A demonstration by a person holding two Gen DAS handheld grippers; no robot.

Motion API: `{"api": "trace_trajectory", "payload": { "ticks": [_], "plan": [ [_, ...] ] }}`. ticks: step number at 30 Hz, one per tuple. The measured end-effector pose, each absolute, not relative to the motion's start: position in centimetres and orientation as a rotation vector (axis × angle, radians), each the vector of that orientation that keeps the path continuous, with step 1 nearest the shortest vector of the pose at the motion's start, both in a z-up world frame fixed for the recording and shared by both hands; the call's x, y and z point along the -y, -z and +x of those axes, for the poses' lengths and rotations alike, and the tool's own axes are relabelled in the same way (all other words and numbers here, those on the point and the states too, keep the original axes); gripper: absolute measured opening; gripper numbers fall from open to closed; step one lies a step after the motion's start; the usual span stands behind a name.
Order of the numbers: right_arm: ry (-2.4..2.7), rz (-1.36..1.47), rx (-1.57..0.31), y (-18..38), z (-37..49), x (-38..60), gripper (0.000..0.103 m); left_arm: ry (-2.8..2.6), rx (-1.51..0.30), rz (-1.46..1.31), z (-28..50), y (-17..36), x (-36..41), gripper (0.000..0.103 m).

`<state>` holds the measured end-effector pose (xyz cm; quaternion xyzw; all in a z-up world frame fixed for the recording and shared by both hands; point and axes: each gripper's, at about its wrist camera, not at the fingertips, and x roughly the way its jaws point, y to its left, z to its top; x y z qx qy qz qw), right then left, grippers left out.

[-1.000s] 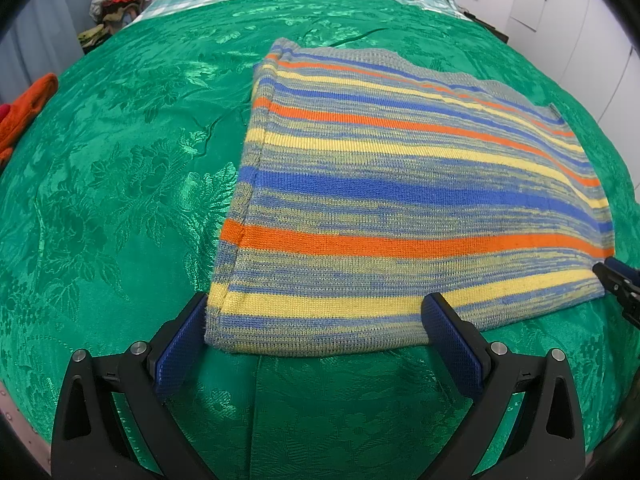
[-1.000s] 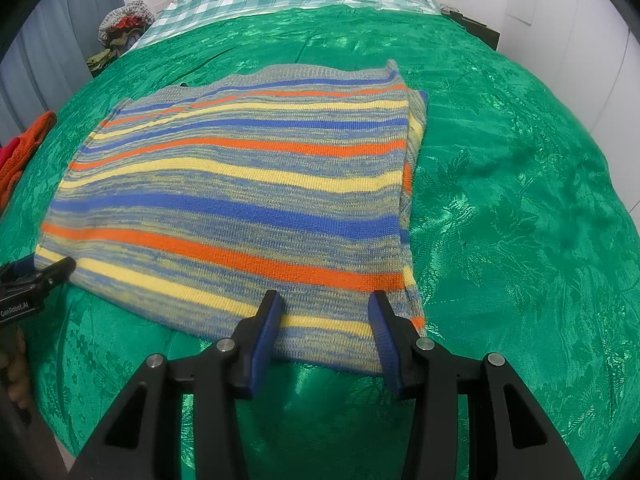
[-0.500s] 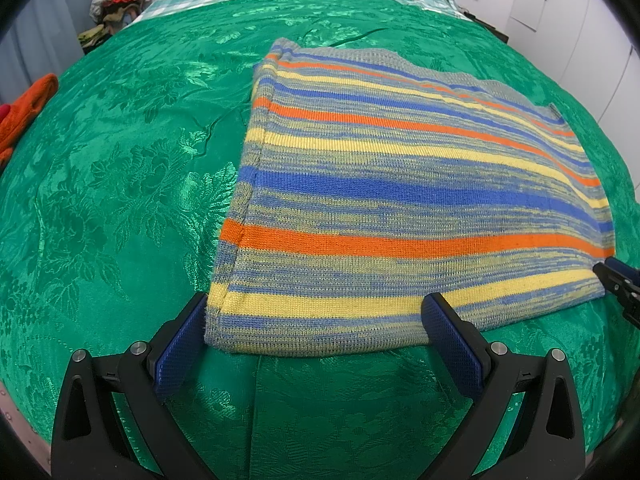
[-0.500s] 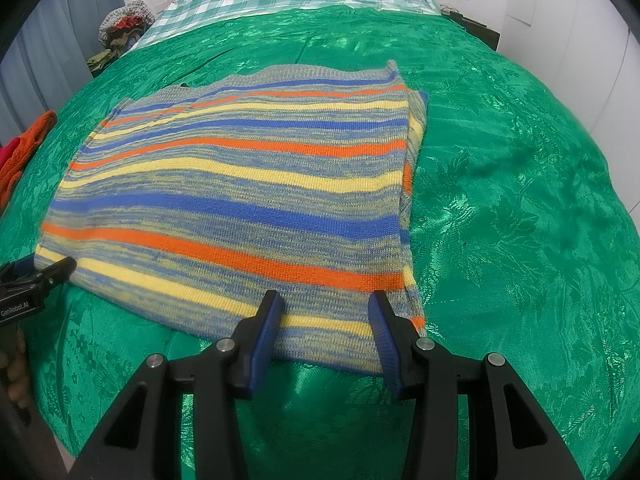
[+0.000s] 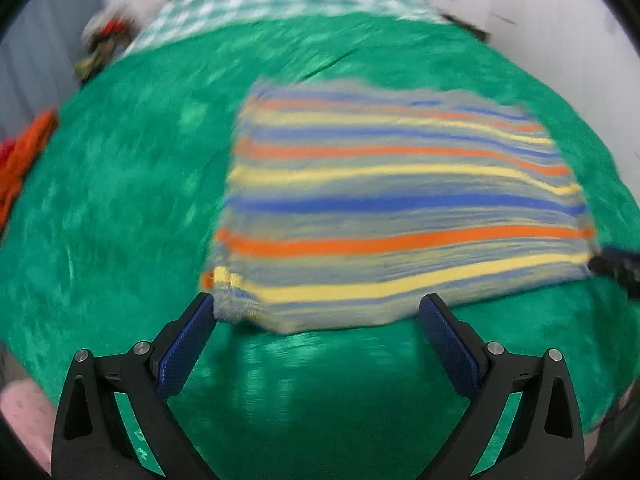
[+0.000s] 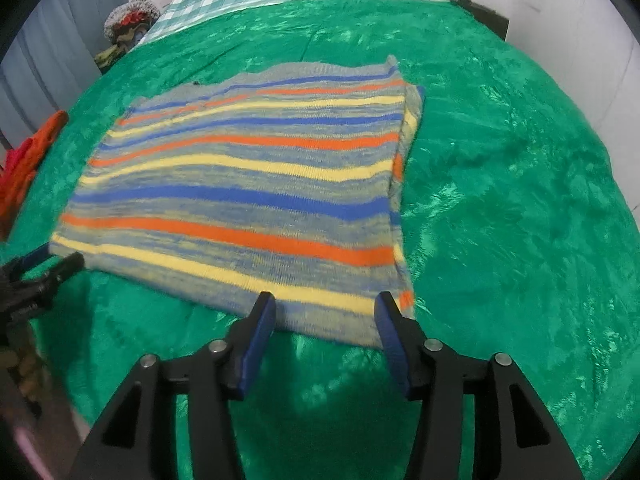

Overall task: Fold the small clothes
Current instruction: 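Grasp the sweater edge with both tools and fold it in half again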

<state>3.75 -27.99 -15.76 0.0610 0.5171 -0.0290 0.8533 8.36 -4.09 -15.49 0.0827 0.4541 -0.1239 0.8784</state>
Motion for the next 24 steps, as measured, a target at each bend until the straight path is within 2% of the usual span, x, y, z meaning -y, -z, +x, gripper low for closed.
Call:
{"api": "trace_trajectory", "payload": {
  "ticks": [1,3,6,9,14,15,17,18,19,20,24],
  "plan": [
    [0.051,0.150,-1.072,15.0,3.7,28.6,0.066,0.305,-0.921,0.208,7.7,14.8,5.7,0.101],
    [0.044,0.202,-1.025,13.4,4.1,30.7,0.074,0.430,-0.893,0.259,6.5,14.0,9.2,0.101],
    [0.004,0.298,-1.027,12.3,7.2,35.5,0.074,0.654,-0.897,0.335,5.4,14.2,16.0,0.101],
    [-0.088,0.410,-1.088,12.9,11.7,39.3,0.074,0.787,-0.934,0.359,6.1,15.6,21.6,0.086],
    [-0.169,0.521,-1.212,16.1,19.3,42.0,0.073,0.839,-0.926,0.493,6.4,18.5,27.1,0.085],
    [-0.177,0.545,-1.211,16.6,20.1,42.2,0.072,0.845,-0.904,0.493,6.5,18.6,27.4,0.081],
    [-0.160,0.632,-1.182,17.4,21.8,43.0,0.064,0.864,-0.902,0.462,7.0,18.5,27.4,0.048],
    [-0.183,0.695,-1.162,17.8,22.5,43.2,0.047,0.844,-0.905,0.451,7.6,18.4,27.3,0.013],
    [-0.209,0.736,-1.158,18.2,23.1,43.0,0.018,0.822,-0.911,0.431,8.1,18.0,27.0,0.007],
    [-0.196,0.730,-1.170,18.3,23.8,42.4,0.009,0.828,-0.932,0.370,8.9,17.6,26.3,0.006],
    [-0.185,0.550,-1.099,13.4,24.4,38.2,0.010,0.745,-0.914,0.039,11.5,12.6,17.4,0.006]
  ]
}}
